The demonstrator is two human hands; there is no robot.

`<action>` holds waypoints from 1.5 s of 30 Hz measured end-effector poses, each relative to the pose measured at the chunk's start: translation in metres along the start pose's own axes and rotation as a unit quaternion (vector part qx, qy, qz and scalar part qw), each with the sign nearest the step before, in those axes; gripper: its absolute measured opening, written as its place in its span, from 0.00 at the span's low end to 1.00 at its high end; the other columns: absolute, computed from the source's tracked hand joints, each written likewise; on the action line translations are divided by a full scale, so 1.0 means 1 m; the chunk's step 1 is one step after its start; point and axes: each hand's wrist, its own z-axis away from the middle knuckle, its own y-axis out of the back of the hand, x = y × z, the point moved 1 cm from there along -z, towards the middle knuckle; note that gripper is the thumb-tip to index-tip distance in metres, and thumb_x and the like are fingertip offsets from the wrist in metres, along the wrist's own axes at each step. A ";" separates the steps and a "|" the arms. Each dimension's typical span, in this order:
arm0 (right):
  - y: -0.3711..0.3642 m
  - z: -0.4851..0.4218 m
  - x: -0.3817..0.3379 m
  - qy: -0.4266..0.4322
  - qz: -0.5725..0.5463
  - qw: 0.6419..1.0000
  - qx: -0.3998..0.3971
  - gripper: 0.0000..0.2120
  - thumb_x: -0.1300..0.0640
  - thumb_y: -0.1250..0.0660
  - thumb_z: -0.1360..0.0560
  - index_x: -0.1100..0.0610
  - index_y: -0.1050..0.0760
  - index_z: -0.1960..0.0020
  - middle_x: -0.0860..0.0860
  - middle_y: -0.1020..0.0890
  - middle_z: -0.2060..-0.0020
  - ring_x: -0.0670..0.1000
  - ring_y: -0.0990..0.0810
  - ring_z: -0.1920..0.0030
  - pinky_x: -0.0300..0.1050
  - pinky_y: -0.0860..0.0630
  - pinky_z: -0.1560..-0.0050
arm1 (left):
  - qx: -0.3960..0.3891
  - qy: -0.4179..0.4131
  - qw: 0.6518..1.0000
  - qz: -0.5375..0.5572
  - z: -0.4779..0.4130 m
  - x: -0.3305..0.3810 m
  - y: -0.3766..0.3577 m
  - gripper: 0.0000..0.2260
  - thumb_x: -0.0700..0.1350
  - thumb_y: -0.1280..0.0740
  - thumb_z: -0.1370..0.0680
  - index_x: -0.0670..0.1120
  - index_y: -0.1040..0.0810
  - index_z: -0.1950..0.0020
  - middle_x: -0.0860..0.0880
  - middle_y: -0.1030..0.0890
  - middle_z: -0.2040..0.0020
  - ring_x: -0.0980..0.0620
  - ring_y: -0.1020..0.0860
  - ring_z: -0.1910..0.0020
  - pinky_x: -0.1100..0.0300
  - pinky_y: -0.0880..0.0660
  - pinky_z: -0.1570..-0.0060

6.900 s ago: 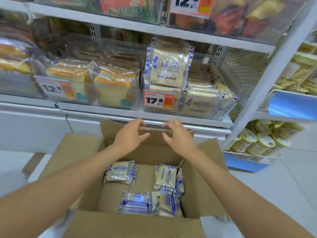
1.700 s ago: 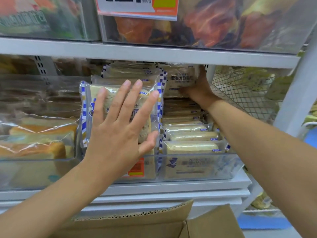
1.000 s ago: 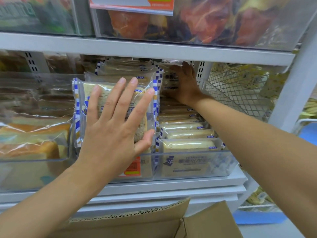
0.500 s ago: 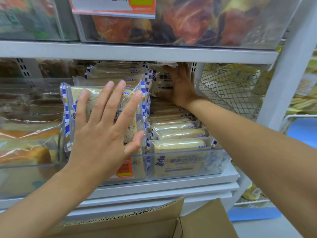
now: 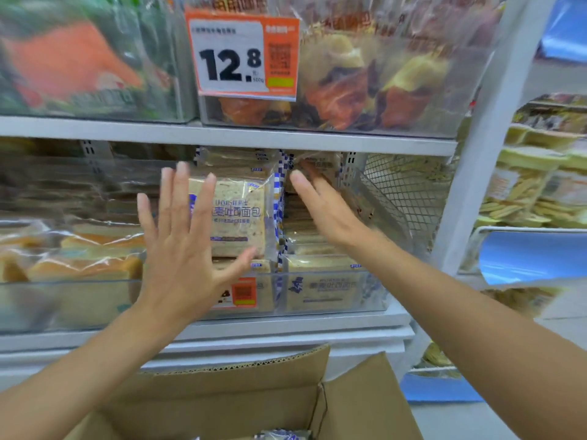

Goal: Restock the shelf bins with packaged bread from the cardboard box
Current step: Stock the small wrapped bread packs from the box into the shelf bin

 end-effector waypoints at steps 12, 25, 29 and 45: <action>-0.060 0.000 -0.023 -0.044 -0.112 0.991 -0.064 0.57 0.31 0.22 0.46 0.47 0.44 0.25 0.46 0.27 0.32 0.45 0.25 0.34 0.49 0.29 0.31 | -0.082 0.075 0.994 -0.006 0.004 -0.015 -0.012 0.51 0.75 0.44 0.29 0.43 0.59 0.20 0.38 0.51 0.21 0.41 0.44 0.23 0.44 0.41 0.28; -0.034 0.071 -0.039 0.001 0.091 0.987 0.130 0.38 0.42 0.27 0.30 0.52 0.39 0.27 0.51 0.30 0.38 0.48 0.30 0.39 0.39 0.32 0.41 | -0.053 0.078 0.994 0.055 0.022 -0.005 0.031 0.37 0.59 0.31 0.27 0.45 0.40 0.23 0.40 0.36 0.26 0.41 0.36 0.28 0.47 0.36 0.33; -0.061 0.123 -0.028 0.040 0.142 0.984 0.103 0.11 0.55 0.30 0.27 0.54 0.27 0.47 0.48 0.27 0.57 0.47 0.29 0.60 0.44 0.30 0.60 | -0.132 0.119 0.970 0.164 0.066 0.006 0.040 0.17 0.49 0.31 0.25 0.46 0.27 0.39 0.49 0.23 0.47 0.47 0.24 0.48 0.50 0.27 0.49; -0.363 0.225 0.143 -0.088 0.184 0.895 -0.397 0.21 0.56 0.38 0.21 0.56 0.31 0.29 0.55 0.30 0.29 0.57 0.31 0.30 0.45 0.37 0.30 | -0.358 0.386 0.832 0.173 0.304 -0.137 0.008 0.10 0.37 0.30 0.24 0.40 0.22 0.44 0.48 0.24 0.52 0.54 0.27 0.64 0.71 0.33 0.62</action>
